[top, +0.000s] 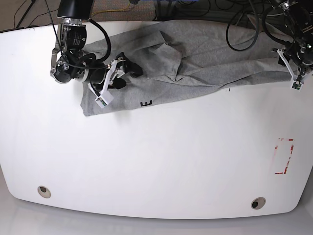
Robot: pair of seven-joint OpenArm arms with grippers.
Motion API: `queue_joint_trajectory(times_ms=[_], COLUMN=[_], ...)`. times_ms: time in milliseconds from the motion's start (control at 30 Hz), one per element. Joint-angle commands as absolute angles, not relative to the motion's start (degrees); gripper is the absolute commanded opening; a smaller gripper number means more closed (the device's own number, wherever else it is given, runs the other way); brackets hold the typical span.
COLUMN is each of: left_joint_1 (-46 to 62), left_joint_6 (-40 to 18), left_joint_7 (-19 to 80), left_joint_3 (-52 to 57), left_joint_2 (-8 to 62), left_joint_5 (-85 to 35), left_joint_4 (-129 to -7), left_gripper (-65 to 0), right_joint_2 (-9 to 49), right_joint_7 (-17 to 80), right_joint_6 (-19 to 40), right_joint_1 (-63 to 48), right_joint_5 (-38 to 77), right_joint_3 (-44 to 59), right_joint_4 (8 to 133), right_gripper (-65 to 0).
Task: Layout the t-shirt on the table in an organized manner, then fold the t-shirt properly
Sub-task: 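Lift the shirt's edge with the left gripper and pull it away, then lower the shirt's edge with the left gripper and release it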
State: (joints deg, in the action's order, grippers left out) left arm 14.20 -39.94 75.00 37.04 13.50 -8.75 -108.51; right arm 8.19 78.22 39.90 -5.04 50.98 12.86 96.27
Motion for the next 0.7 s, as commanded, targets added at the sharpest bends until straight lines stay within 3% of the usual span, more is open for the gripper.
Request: queue_joint_trajectory(times_ms=[0,67,167,300,367,667], left_joint_1=[14.37,14.37,14.9,14.9,14.99,14.64], left_joint_6=[-40.0,-40.0,-40.0,-40.0,-40.0,-40.0], left_joint_7=[72.57,70.37,67.12,63.6,61.93,60.18], left_joint_3=[37.23,37.23,37.14,35.82,34.95,33.89], left_joint_2=[13.32,12.7,11.38,10.42,10.42,10.59], left_joint_5=[-8.04,-6.9,-3.56,0.13,1.36,1.8], left_joint_4=[-109.05,-108.88,-108.0,-106.07,-104.48,-96.57], left_gripper=[-41.5,-48.3,-57.1,-58.2,-58.2,-58.3], right_joint_2=[8.66,8.57,8.48,8.48,8.48,8.75], right_joint_7=[77.32,77.32,77.32,77.14,76.7,68.88], right_joint_6=[40.0,40.0,40.0,40.0,40.0,40.0], right_joint_1=[-5.32,-5.58,-5.58,-5.32,-5.32,-5.58], right_joint_5=[52.35,52.26,52.18,51.65,50.42,39.43], right_joint_3=[13.05,12.79,12.44,11.56,11.47,6.29], right_joint_4=[98.86,100.26,101.41,101.23,101.23,96.75], right_gripper=[-23.8,-31.4,-48.2,-63.1,-64.5,-59.9])
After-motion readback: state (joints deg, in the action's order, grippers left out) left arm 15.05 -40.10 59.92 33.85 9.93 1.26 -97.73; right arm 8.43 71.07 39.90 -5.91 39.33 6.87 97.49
